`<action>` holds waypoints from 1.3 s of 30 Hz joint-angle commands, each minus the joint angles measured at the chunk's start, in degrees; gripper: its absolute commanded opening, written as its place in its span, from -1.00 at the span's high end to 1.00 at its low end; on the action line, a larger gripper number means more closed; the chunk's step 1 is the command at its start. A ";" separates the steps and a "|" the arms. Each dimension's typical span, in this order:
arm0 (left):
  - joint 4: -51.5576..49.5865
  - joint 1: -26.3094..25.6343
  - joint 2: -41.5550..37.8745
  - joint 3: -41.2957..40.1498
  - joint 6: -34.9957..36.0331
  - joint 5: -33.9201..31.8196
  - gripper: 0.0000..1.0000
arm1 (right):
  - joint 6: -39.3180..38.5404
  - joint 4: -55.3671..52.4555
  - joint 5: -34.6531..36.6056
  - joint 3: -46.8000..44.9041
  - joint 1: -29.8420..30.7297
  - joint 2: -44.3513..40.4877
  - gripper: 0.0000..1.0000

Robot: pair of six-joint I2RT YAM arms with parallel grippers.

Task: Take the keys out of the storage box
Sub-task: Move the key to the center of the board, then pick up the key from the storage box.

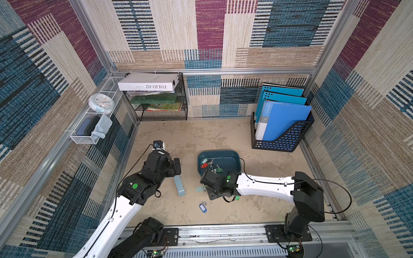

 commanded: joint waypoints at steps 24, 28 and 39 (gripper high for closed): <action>0.40 0.39 -0.12 0.04 0.32 -0.16 -0.98 | -0.79 4.57 -0.05 -0.75 -6.22 7.87 0.54; 0.41 0.46 -0.41 -0.05 0.43 -0.40 -0.98 | -1.15 0.57 2.69 1.80 -6.22 5.96 0.38; 0.49 0.42 -0.59 0.48 0.20 0.82 -0.98 | -12.29 1.97 -0.06 12.41 -11.92 0.64 -0.12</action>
